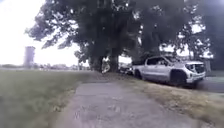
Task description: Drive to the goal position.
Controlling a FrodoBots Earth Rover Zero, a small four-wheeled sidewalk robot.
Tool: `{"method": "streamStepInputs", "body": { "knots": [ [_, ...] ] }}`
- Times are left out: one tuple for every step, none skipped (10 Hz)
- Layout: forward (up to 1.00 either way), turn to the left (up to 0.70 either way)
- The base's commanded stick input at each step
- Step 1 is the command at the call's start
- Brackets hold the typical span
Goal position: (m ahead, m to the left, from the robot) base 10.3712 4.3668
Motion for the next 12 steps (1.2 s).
{"method": "streamStepInputs", "body": {
  "knots": [
    [0.7,0.0],
    [0.7,0.0],
    [0.7,0.0],
    [0.7,0.0],
    [0.7,0.0],
    [0.7,0.0],
    [0.7,0.0],
    [0.7,0.0],
    [0.7,0.18],
    [0.7,0.35],
    [0.7,0.35],
    [0.7,0.35]
  ]
}}
